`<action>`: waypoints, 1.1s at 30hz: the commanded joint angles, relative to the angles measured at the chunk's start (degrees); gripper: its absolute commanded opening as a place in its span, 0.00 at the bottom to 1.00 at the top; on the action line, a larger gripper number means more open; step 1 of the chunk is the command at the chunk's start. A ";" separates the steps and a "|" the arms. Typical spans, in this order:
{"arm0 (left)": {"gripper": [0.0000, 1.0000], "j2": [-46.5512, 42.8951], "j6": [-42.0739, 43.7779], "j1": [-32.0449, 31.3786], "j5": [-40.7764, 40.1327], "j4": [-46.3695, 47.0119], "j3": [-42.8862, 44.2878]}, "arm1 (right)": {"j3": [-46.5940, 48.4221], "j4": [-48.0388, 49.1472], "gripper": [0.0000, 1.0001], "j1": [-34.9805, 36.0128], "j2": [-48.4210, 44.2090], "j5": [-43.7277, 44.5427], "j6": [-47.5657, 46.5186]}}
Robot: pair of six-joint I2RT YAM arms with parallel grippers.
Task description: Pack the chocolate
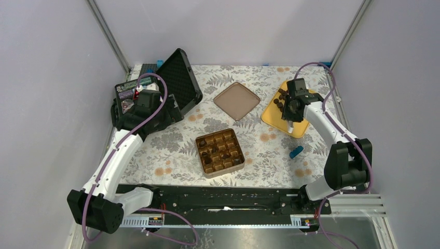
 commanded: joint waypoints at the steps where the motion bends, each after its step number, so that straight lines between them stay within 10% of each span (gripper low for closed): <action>1: 0.99 0.19 0.78 0.27 0.04 2.33 0.23 | 2.99 2.00 0.41 -0.78 1.22 2.97 -0.44; 33: 0.99 -0.51 0.54 0.31 0.58 1.63 1.23 | 4.93 7.01 0.45 -5.65 4.27 -1.39 1.44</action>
